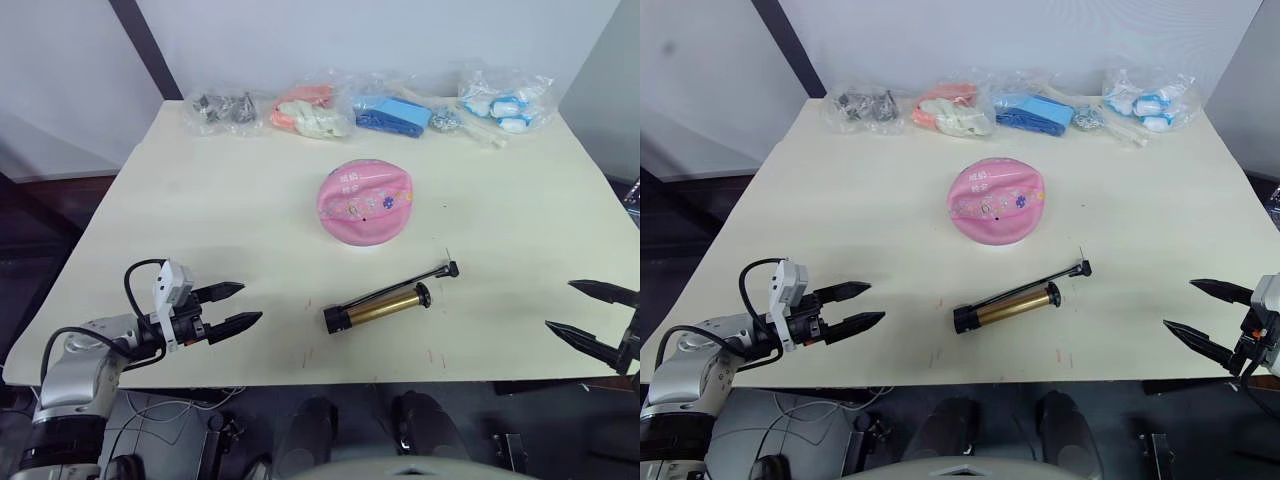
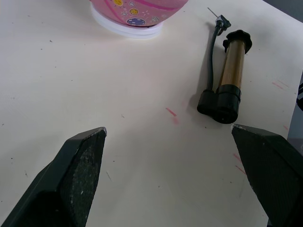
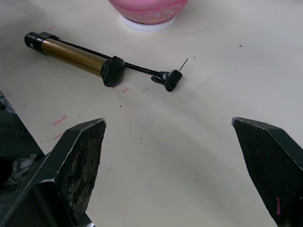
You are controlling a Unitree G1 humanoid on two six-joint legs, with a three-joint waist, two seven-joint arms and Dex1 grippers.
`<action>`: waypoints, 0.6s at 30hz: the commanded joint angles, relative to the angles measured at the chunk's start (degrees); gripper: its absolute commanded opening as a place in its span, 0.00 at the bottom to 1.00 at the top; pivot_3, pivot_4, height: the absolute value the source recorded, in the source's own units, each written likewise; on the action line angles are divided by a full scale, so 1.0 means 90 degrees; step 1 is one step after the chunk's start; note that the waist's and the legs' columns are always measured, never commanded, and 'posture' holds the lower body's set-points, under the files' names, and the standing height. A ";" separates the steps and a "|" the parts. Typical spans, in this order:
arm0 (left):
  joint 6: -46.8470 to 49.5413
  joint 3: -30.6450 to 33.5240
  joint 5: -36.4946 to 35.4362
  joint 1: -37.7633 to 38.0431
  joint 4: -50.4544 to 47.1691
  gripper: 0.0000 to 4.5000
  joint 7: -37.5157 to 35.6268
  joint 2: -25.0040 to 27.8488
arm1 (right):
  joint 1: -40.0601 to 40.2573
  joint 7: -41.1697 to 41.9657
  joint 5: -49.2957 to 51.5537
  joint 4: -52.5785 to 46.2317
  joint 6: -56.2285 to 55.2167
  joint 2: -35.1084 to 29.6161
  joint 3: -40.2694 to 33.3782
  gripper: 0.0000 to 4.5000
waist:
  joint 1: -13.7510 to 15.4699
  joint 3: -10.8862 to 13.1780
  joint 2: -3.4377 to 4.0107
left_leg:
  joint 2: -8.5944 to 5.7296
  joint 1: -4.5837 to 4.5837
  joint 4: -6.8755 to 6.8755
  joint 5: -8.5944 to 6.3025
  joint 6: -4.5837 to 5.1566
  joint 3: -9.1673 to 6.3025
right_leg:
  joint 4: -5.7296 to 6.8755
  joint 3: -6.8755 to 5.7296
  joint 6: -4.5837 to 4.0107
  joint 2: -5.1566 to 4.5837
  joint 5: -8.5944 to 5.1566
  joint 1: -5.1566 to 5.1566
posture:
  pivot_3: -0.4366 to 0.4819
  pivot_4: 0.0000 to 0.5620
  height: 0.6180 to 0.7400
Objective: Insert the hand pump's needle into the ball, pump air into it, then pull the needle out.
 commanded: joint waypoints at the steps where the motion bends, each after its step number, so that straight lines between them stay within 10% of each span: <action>1: 0.0011 0.0012 -0.0032 -0.0210 -0.0122 1.00 -0.0103 0.0133 | 0.0061 -0.0036 0.0202 -0.0332 0.0036 0.0050 -0.0247 1.00 | 0.0000 0.0000 0.0000 | 0.0000 0.0000 0.0000 0.0000 0.0000 0.0000 | 0.0000 0.0000 0.0000 0.0000 0.0000 0.0000 | 0.48 0.27 1.00; 18: 0.1558 -0.1458 0.0256 -0.2474 -0.1698 1.00 -0.0897 0.1311 | 0.0890 0.0010 0.1139 -0.1822 0.0688 0.0165 -0.1245 1.00 | 0.0023 0.0009 -0.0001 | -0.0005 -0.0017 0.0002 0.0000 0.0000 -0.0014 | -0.0006 -0.0013 0.0001 0.0003 0.0000 -0.0003 | 0.48 0.27 1.00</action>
